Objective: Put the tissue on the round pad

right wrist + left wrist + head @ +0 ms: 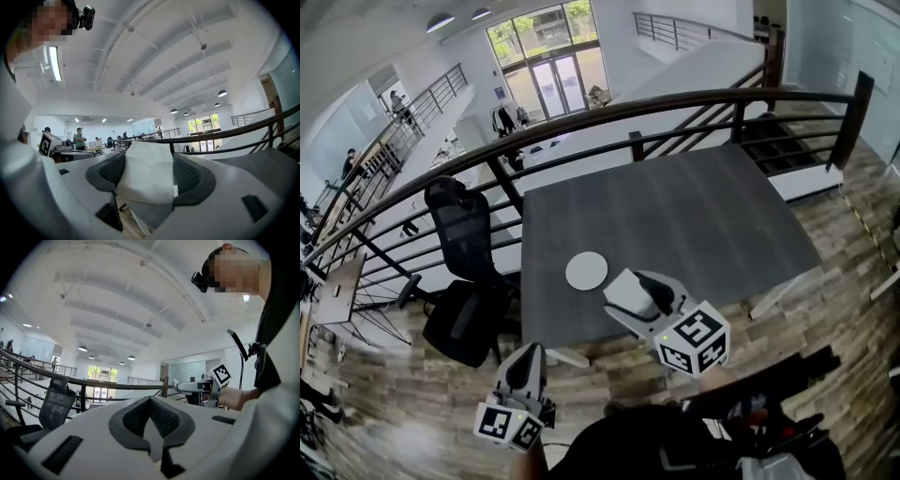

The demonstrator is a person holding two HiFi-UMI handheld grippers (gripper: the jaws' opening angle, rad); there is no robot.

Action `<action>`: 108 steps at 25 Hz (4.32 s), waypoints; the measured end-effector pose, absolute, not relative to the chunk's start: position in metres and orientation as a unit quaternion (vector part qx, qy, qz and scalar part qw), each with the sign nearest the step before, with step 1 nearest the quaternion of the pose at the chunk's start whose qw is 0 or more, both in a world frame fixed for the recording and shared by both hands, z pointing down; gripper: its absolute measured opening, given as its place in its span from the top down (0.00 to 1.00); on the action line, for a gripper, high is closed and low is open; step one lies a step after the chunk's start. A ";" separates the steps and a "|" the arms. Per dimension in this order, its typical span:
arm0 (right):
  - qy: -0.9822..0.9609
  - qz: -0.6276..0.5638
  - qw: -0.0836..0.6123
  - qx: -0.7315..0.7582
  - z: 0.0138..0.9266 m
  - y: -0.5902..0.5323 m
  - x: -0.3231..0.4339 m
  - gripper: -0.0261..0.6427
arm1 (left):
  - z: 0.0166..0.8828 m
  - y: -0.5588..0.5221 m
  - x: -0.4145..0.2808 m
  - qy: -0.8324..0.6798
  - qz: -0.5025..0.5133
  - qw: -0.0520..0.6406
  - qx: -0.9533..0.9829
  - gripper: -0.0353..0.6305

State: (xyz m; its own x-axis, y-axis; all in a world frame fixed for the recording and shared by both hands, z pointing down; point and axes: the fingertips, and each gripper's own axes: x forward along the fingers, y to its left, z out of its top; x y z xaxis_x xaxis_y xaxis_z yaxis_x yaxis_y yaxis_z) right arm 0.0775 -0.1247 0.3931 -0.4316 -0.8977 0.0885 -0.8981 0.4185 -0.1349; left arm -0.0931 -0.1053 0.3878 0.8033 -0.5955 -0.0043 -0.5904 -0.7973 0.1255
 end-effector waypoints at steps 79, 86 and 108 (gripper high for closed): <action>-0.880 0.182 0.133 0.419 0.601 -0.404 0.097 0.47 | 0.380 -0.259 -0.081 -0.497 0.005 0.086 0.864 0.94; -0.878 0.192 0.161 0.408 0.629 -0.405 0.099 0.47 | 0.378 -0.254 -0.078 -0.507 0.017 0.087 0.857 0.94; -0.871 0.223 0.262 0.352 0.715 -0.403 0.064 0.47 | 0.386 -0.238 -0.098 -0.561 0.027 0.107 0.821 0.94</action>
